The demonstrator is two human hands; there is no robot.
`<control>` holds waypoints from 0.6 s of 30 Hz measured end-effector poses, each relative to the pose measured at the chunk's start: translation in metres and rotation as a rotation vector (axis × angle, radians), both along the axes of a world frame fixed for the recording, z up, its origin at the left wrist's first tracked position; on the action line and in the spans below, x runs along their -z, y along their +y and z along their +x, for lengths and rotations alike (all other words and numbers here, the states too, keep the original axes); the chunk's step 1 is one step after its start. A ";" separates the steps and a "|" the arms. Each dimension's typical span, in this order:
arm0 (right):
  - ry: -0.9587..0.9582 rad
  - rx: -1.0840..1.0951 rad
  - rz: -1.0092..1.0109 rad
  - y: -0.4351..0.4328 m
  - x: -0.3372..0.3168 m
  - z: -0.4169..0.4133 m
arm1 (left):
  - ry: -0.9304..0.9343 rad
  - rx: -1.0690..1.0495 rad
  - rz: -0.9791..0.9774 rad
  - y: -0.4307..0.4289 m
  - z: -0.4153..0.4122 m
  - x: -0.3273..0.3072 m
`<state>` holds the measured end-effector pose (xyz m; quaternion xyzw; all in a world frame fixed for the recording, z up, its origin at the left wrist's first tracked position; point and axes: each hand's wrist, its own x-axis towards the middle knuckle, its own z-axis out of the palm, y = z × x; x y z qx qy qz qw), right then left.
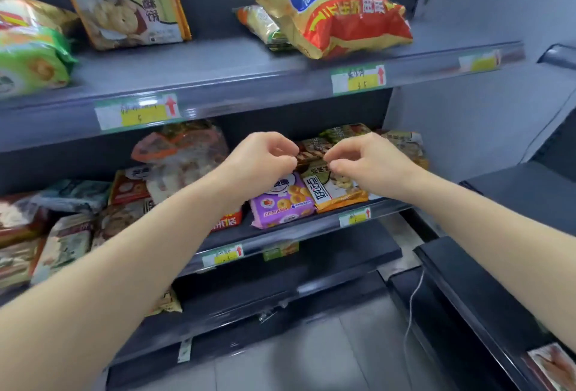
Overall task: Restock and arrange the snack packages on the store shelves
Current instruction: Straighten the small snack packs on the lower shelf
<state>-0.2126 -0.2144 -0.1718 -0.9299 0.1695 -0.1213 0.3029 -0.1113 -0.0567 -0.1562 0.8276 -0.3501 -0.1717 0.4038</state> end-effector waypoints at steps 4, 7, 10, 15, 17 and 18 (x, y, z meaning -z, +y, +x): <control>0.071 0.069 0.061 -0.037 0.026 -0.014 | 0.111 -0.073 0.086 -0.027 -0.009 0.027; 0.085 0.107 0.109 -0.057 0.039 -0.017 | 0.237 -0.104 0.134 -0.049 -0.008 0.047; 0.103 0.138 0.144 -0.074 0.053 -0.011 | 0.442 -0.134 0.142 -0.076 -0.006 0.068; 0.200 0.198 0.181 -0.107 0.076 0.014 | 0.823 -0.217 0.038 -0.130 0.007 0.099; 0.215 0.211 0.198 -0.119 0.081 0.025 | 0.911 -0.245 0.020 -0.150 0.016 0.110; 0.222 0.212 0.204 -0.124 0.083 0.030 | 0.944 -0.253 0.018 -0.158 0.020 0.114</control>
